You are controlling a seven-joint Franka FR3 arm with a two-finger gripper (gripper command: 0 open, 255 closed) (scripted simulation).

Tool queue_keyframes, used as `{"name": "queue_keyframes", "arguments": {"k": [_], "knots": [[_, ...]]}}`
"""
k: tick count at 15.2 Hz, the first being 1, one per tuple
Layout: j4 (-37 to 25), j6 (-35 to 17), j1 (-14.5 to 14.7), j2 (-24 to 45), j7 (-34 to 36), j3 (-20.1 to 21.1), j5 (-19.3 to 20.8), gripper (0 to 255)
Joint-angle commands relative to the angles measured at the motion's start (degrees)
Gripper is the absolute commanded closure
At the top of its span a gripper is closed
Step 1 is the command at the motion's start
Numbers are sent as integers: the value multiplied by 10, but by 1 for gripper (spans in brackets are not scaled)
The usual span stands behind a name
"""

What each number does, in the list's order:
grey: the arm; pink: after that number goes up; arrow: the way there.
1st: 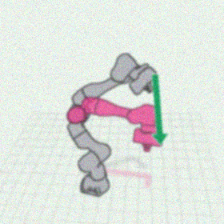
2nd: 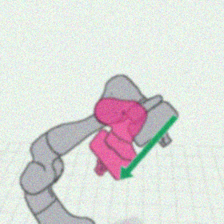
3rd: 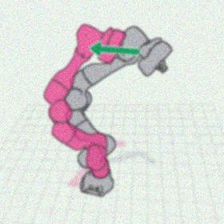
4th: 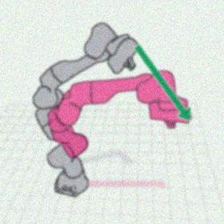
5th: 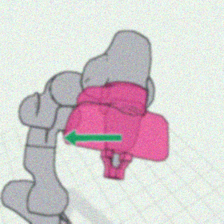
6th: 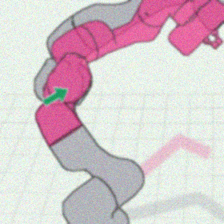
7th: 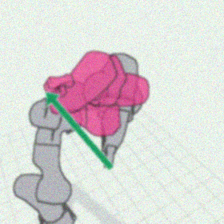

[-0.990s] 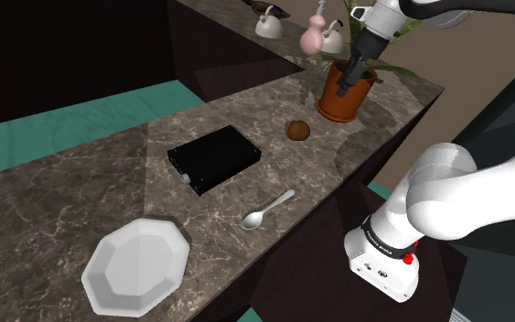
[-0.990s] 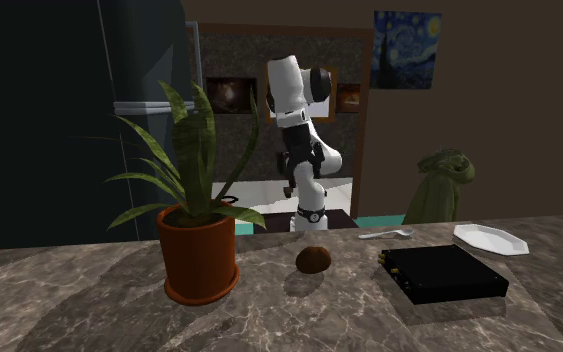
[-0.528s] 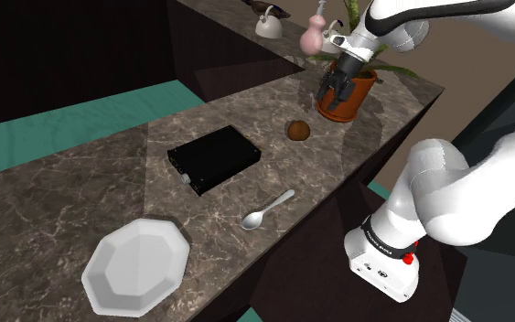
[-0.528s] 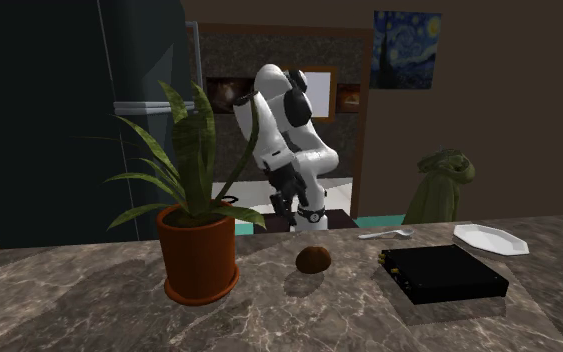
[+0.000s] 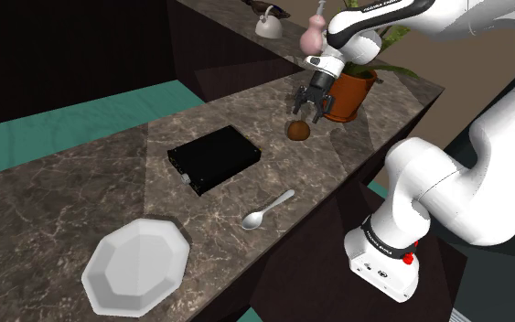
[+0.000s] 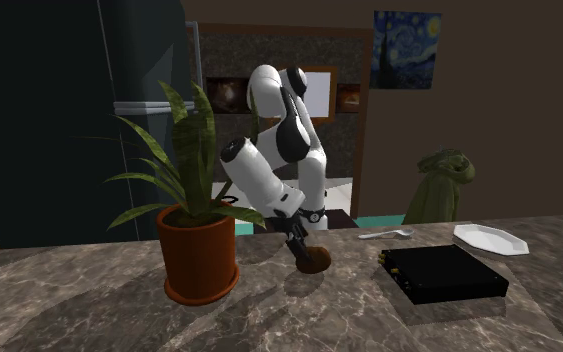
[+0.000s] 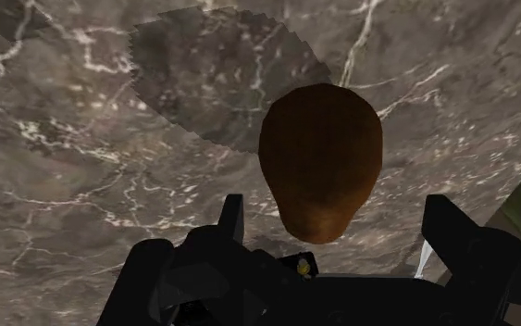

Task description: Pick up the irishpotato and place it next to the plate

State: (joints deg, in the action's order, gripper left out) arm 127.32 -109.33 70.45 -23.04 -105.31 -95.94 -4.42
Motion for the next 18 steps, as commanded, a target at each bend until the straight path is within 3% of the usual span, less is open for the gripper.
{"name": "queue_keyframes", "arguments": {"k": [1,6,14,15,18], "knots": [[6,-11,24,-10,-5,-19,9,0],[40,-55,45,-17,-2,-35,12,0],[40,-55,45,-17,-2,-35,12,0],[40,-55,45,-17,-2,-35,12,255],[40,-55,45,-17,-2,-35,12,255]]}}
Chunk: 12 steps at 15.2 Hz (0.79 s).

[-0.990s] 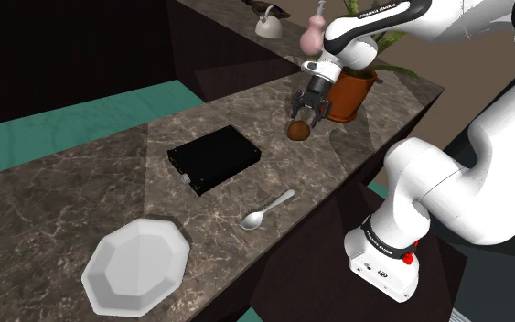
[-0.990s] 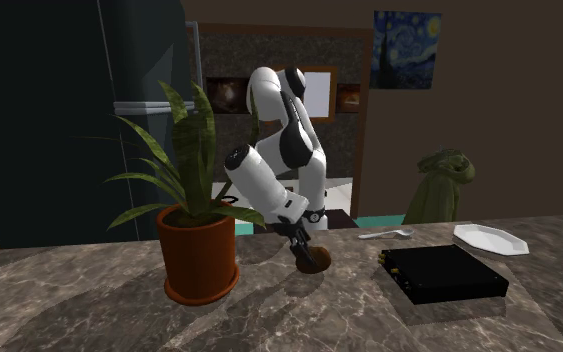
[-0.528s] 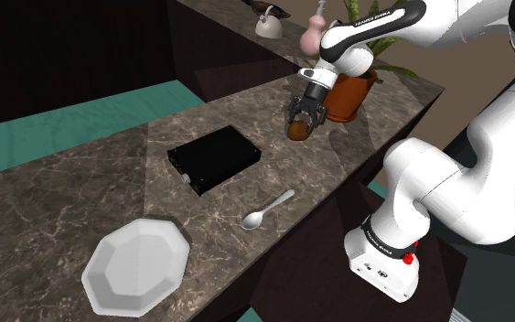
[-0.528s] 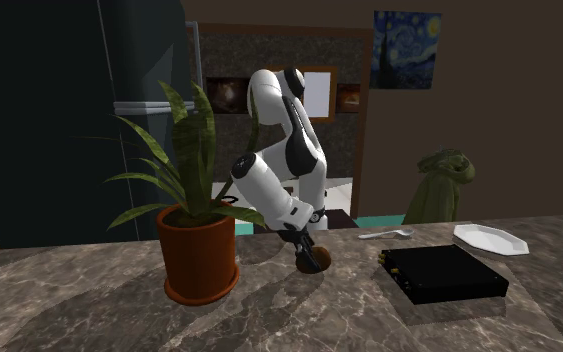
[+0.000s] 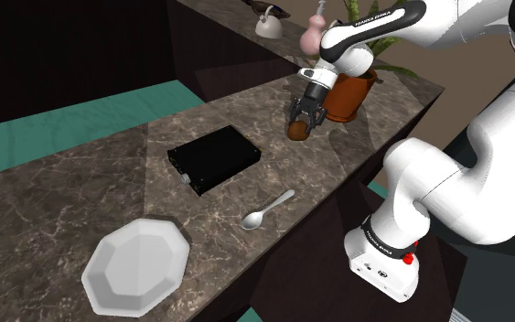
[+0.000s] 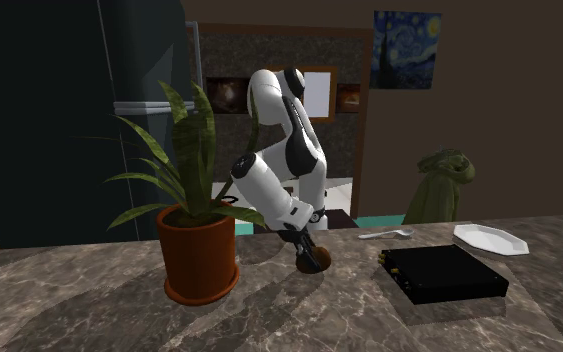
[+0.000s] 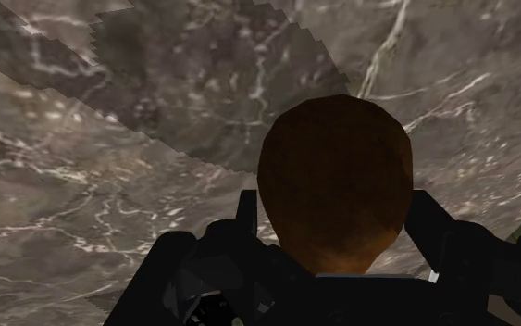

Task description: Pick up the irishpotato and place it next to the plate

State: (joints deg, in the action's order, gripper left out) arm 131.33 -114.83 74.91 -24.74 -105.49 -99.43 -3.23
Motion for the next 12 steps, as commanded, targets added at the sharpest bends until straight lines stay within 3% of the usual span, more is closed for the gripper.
{"name": "queue_keyframes", "arguments": {"k": [1,6,12], "knots": [[1,0,0,0,0,0,0,255],[0,0,1,0,0,-1,0,255],[-14,42,-62,21,0,68,-21,255]]}}
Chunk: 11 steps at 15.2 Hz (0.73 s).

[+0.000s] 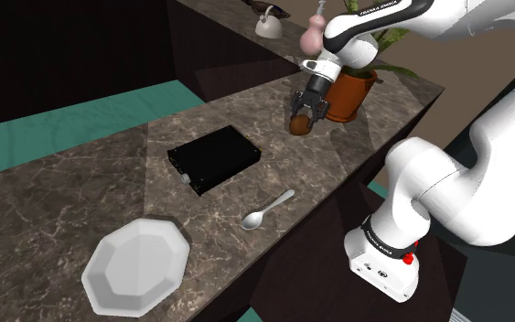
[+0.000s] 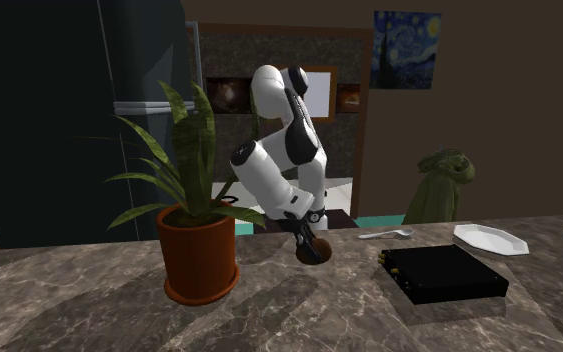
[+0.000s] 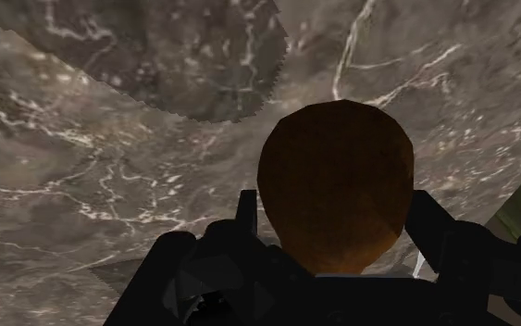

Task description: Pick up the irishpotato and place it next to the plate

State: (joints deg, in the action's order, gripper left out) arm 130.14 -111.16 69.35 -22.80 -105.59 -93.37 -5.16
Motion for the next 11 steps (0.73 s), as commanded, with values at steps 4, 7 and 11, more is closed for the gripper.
{"name": "queue_keyframes", "arguments": {"k": [4,7,11], "knots": [[-14,33,-49,8,6,54,-10,255],[-25,53,-78,8,13,88,-12,255],[-40,80,-111,2,26,127,-11,255]]}}
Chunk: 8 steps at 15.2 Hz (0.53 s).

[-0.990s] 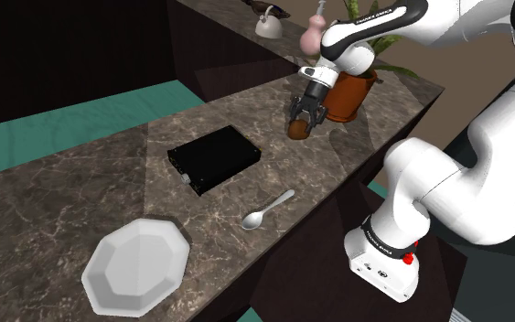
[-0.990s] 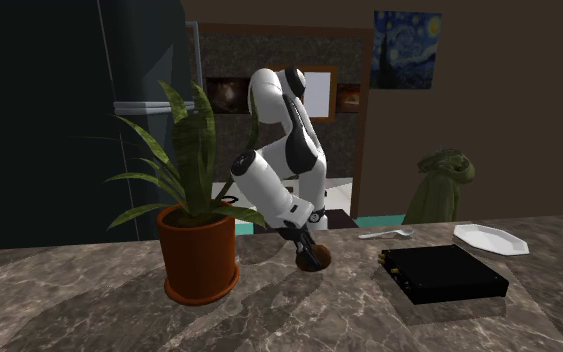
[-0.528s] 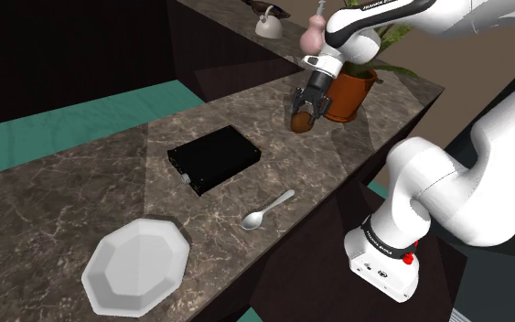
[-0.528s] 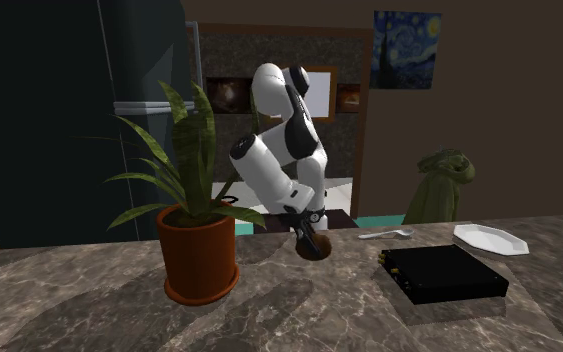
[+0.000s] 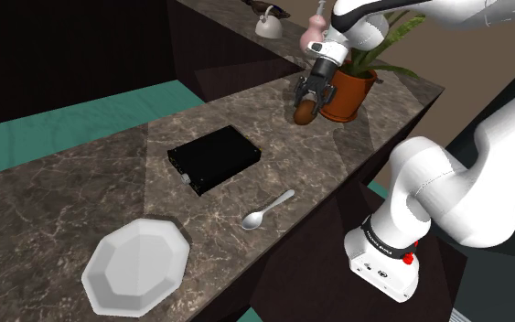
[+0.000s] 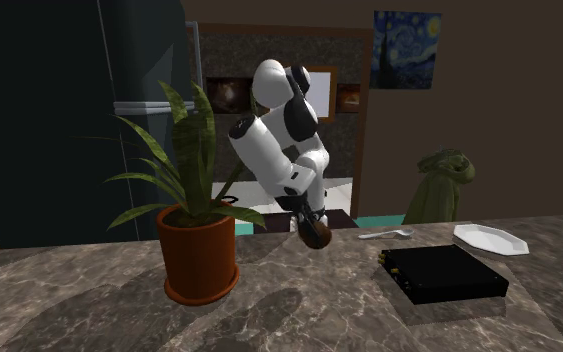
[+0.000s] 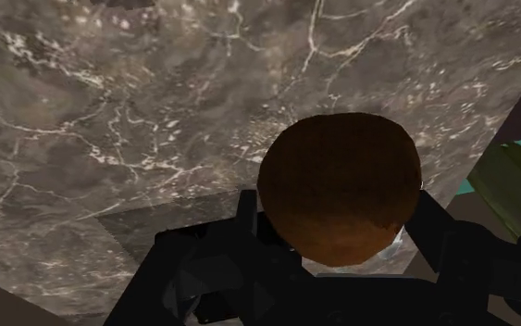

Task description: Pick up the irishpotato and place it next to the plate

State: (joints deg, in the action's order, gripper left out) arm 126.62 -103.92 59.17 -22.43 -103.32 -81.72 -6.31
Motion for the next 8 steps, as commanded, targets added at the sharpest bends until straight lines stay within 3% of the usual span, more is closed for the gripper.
{"name": "queue_keyframes", "arguments": {"k": [1,8], "knots": [[-8,14,-16,-4,7,19,1,255],[-40,61,-52,-18,33,70,5,255]]}}
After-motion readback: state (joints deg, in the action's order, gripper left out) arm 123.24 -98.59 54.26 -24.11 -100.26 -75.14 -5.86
